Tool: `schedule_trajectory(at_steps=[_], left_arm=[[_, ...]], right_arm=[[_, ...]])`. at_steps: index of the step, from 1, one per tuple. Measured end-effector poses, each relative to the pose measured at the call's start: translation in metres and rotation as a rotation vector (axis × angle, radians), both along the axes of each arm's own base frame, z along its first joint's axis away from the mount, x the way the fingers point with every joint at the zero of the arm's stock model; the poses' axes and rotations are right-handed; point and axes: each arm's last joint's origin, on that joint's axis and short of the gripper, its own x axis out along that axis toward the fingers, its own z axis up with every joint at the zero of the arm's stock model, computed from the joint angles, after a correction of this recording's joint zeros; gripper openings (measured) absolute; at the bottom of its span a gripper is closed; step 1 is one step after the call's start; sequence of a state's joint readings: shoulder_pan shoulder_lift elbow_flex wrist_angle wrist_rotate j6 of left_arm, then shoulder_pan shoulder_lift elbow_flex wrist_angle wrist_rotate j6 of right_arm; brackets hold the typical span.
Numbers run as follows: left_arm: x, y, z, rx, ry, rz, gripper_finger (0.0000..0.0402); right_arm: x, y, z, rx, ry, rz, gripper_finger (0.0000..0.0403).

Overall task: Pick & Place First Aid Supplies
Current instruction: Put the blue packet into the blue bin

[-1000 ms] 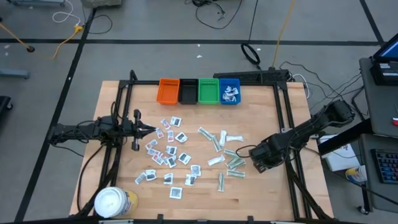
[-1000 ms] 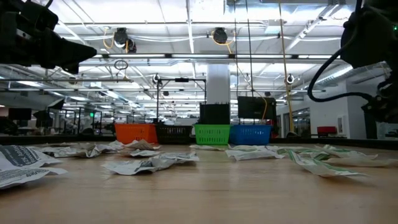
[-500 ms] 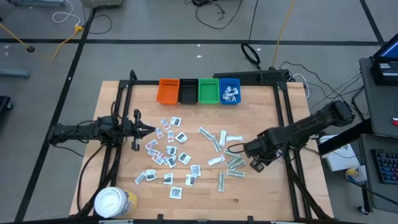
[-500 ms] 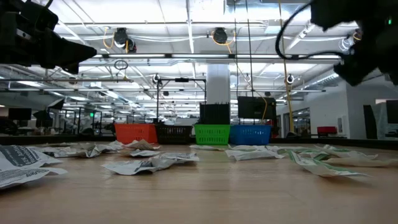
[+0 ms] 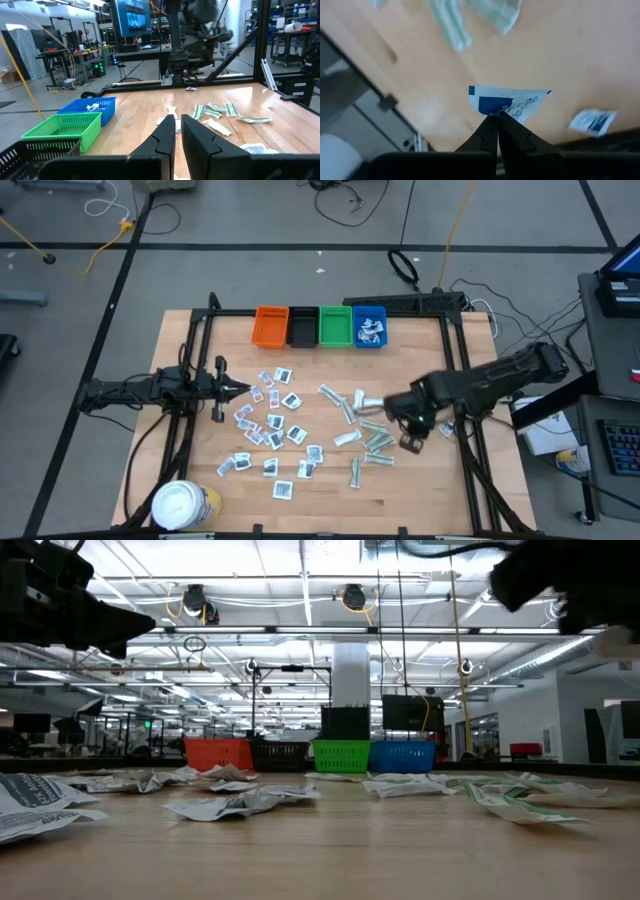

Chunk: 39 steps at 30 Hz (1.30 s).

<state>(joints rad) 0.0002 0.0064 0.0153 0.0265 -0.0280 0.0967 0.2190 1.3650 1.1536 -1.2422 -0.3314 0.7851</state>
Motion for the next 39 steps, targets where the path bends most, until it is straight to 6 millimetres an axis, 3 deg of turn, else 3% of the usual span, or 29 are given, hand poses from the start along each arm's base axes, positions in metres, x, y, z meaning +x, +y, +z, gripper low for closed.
schedule_trajectory(at_steps=[5, 11, 19, 26, 39], left_arm=[[0.0, 0.0, 0.0, 0.0, 0.0, 0.0, 0.0037], [0.0, 0.0, 0.0, 0.0, 0.0, 0.0, 0.0037], [0.0, 0.0, 0.0, 0.0, 0.0, 0.0, 0.0037], [0.0, 0.0, 0.0, 0.0, -0.001, 0.0, 0.0037], [0.0, 0.0, 0.0, 0.0, 0.0, 0.0, 0.0037]], right_arm=[[0.019, -0.04, 0.012, -0.061, -0.019, -0.017, 0.0], [0.027, -0.109, 0.024, -0.125, -0.005, -0.137, 0.0], [0.0, -0.187, 0.023, -0.168, 0.061, -0.422, 0.0], [-0.014, -0.216, 0.018, -0.164, 0.097, -0.495, 0.0], [0.048, -0.308, 0.025, -0.198, -0.003, -0.416, 0.0]])
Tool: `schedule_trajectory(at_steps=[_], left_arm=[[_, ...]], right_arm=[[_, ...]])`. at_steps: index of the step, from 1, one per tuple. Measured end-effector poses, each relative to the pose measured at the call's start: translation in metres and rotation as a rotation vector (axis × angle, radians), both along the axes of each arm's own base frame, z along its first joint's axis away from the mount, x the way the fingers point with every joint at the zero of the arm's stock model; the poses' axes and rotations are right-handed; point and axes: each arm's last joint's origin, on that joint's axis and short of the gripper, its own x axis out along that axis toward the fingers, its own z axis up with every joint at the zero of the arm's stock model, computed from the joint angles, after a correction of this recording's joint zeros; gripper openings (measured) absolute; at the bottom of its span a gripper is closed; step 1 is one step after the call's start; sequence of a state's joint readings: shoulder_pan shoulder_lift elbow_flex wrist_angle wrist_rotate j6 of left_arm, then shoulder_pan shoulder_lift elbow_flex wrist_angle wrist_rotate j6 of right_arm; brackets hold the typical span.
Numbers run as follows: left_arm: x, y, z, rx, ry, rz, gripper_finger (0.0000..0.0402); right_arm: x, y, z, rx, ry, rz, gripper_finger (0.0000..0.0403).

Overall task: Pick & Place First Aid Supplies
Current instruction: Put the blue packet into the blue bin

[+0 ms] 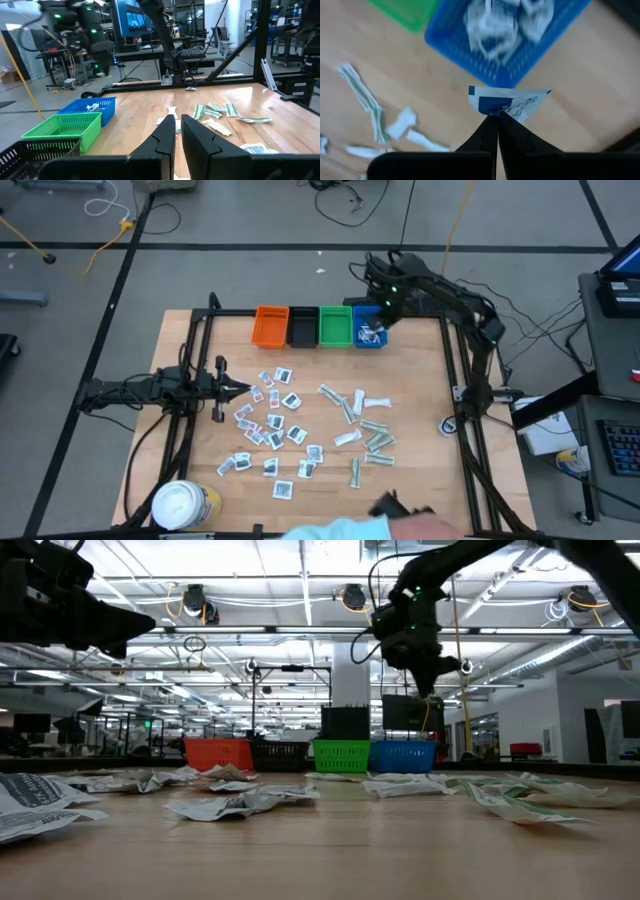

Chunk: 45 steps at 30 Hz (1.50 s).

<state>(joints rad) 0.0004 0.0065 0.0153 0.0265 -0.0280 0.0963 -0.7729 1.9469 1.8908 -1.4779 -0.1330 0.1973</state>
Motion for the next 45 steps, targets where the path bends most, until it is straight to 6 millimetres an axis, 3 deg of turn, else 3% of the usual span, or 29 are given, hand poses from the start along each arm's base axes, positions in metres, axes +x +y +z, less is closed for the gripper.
schedule_trajectory(at_steps=[6, 10, 24, 29, 32, 37, 41, 45], left_arm=[[0.0, 0.0, 0.0, 0.0, 0.0, 0.0, 0.0037], [0.0, 0.0, 0.0, 0.0, 0.0, 0.0, 0.0037], [0.0, 0.0, 0.0, 0.0, 0.0, 0.0, 0.0037], [0.0, 0.0, 0.0, 0.0, 0.0, 0.0, 0.0037], [0.0, 0.0, 0.0, 0.0, 0.0, 0.0, 0.0037], [0.0, 0.0, 0.0, 0.0, 0.0, 0.0, 0.0037], [0.0, 0.0, 0.0, 0.0, 0.0, 0.0, 0.0037], [0.0, 0.0, 0.0, 0.0, 0.0, 0.0, 0.0037]], right_arm=[[0.019, -0.036, 0.001, -0.038, -0.036, -0.01, 0.0], [0.025, -0.047, 0.0, -0.034, -0.032, -0.015, 0.0], [0.039, -0.049, -0.069, 0.022, 0.02, 0.042, 0.0], [0.039, -0.049, -0.083, 0.01, 0.021, 0.066, 0.0006], [0.04, -0.048, -0.083, -0.001, 0.037, 0.046, 0.003], [0.038, -0.045, -0.079, 0.01, 0.047, 0.044, 0.0107], [0.034, -0.04, -0.06, -0.01, 0.025, 0.043, 0.0164], [0.028, -0.032, -0.037, -0.029, 0.008, 0.012, 0.0191]])
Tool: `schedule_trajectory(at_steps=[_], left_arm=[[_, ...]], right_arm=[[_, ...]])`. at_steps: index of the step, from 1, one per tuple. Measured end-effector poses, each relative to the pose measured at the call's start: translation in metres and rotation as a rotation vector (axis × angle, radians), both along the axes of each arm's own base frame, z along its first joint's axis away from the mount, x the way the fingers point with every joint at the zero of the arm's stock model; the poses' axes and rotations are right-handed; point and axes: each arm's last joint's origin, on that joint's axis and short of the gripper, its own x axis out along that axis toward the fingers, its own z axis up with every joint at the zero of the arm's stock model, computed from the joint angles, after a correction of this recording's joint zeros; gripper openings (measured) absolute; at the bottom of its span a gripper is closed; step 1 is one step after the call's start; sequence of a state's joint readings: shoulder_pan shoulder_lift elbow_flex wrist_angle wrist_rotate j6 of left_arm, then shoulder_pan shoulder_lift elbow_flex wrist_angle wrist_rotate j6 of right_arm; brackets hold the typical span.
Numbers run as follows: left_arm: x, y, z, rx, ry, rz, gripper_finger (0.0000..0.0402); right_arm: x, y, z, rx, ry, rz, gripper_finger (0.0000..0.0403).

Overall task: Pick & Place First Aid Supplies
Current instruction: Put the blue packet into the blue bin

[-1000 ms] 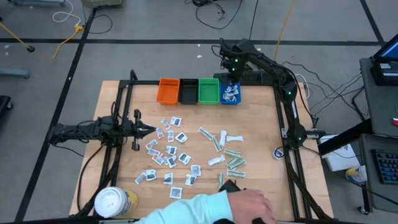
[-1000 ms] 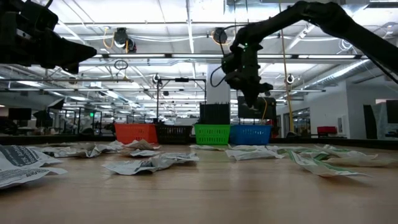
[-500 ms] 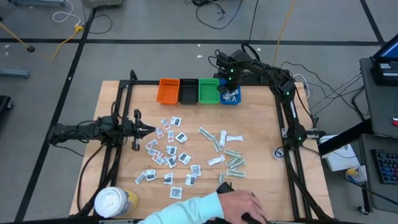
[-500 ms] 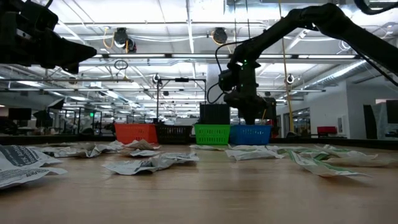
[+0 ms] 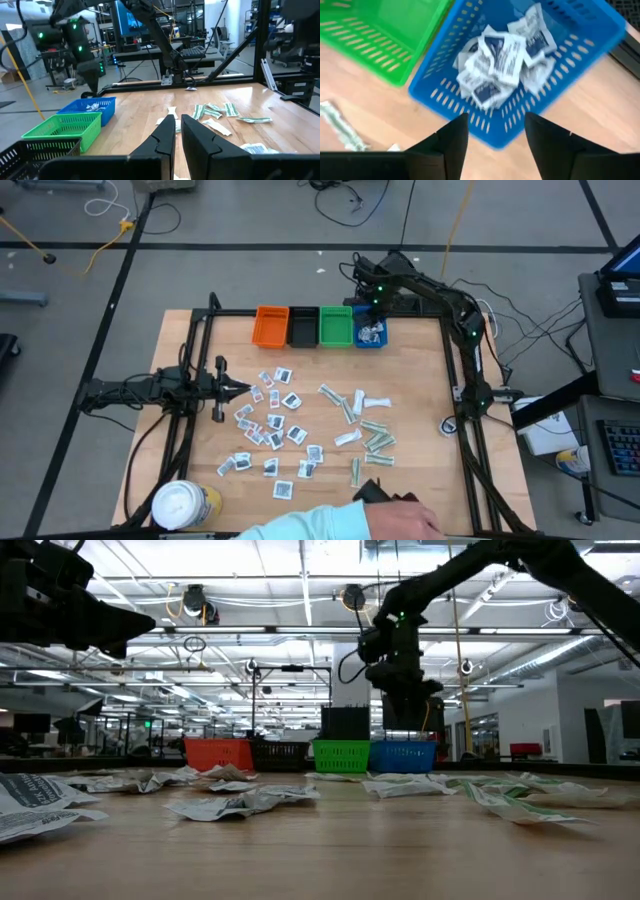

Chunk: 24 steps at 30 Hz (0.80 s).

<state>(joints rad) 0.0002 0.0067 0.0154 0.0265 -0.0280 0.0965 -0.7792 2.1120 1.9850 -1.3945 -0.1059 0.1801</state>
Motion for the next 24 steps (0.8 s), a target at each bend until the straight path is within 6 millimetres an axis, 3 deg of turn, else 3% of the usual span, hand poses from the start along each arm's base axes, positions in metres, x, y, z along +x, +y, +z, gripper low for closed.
schedule_trajectory(at_steps=[6, 12, 18, 24], left_arm=[[0.0, 0.0, 0.0, 0.0, 0.0, 0.0, 0.0037], [0.0, 0.0, 0.0, 0.0, 0.0, 0.0, 0.0037], [0.0, 0.0, 0.0, 0.0, 0.0, 0.0, 0.0037], [0.0, 0.0, 0.0, 0.0, 0.0, 0.0, 0.0037]], right_arm=[[-0.002, 0.023, 0.03, -0.02, -0.023, 0.023, 0.0195], [0.011, 0.053, 0.048, -0.052, -0.061, 0.104, 0.0196], [0.03, 0.084, 0.035, -0.036, -0.048, 0.205, 0.0196], [0.005, 0.141, 0.027, 0.023, 0.026, 0.349, 0.0196]])
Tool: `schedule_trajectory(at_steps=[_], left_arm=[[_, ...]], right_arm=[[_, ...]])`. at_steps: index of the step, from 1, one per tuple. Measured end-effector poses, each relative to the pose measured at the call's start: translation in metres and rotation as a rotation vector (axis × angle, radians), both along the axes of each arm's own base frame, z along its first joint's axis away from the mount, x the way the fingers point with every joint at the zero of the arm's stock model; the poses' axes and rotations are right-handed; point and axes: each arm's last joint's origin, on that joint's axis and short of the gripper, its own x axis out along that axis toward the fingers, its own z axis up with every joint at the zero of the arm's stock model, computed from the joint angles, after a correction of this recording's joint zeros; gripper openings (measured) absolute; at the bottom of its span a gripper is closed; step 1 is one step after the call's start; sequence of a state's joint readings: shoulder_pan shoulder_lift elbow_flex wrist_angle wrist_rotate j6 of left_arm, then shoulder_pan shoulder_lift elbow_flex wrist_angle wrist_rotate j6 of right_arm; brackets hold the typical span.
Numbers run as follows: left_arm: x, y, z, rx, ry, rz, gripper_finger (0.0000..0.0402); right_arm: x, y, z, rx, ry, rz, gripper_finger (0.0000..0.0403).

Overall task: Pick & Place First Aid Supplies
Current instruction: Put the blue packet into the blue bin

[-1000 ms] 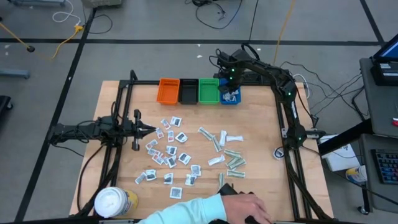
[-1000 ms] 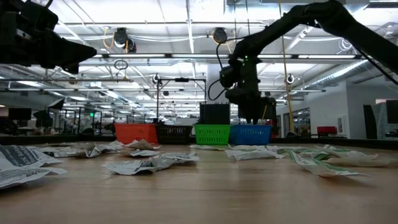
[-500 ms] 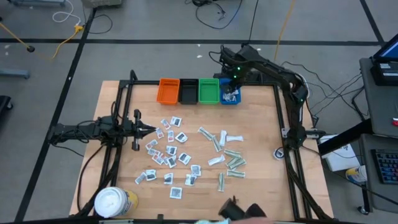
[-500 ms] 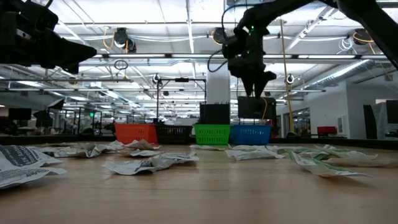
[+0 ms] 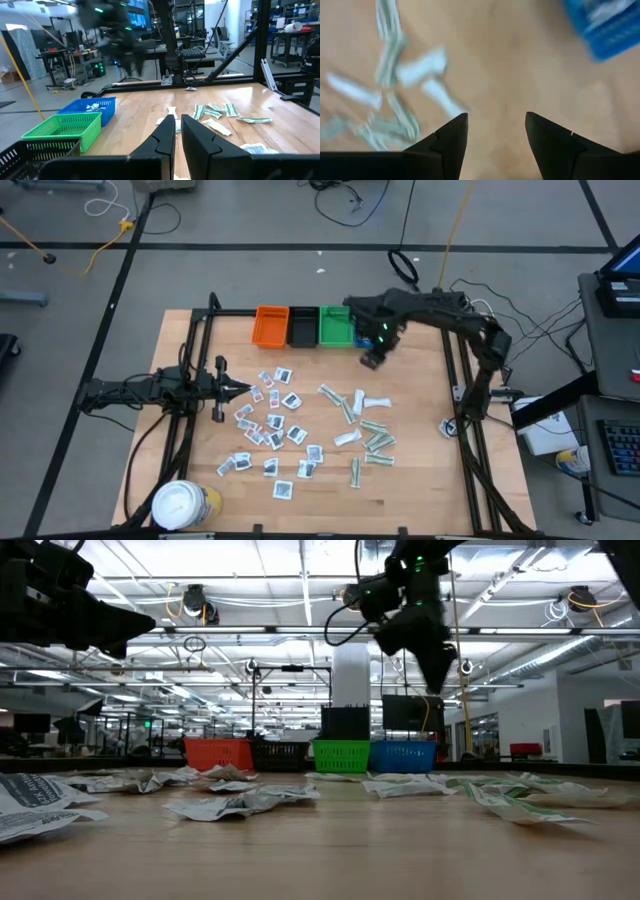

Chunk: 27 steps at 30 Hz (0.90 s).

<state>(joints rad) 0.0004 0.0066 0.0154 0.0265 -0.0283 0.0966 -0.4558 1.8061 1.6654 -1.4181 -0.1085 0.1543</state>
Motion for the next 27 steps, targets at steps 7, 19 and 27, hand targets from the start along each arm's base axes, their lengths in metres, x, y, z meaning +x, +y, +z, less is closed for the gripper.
schedule_trajectory(at_steps=[7, 19, 27], left_arm=[[0.0, 0.0, 0.0, 0.0, 0.0, 0.0, 0.0037], [0.0, 0.0, 0.0, 0.0, 0.0, 0.0, 0.0037], [0.0, 0.0, 0.0, 0.0, 0.0, 0.0, 0.0037]], right_arm=[[-0.052, 0.068, -0.008, 0.037, 0.093, 0.143, 0.0196], [-0.131, 0.125, -0.011, 0.067, 0.181, 0.201, 0.0196], [-0.135, 0.137, -0.042, 0.085, 0.265, 0.199, 0.0196]])
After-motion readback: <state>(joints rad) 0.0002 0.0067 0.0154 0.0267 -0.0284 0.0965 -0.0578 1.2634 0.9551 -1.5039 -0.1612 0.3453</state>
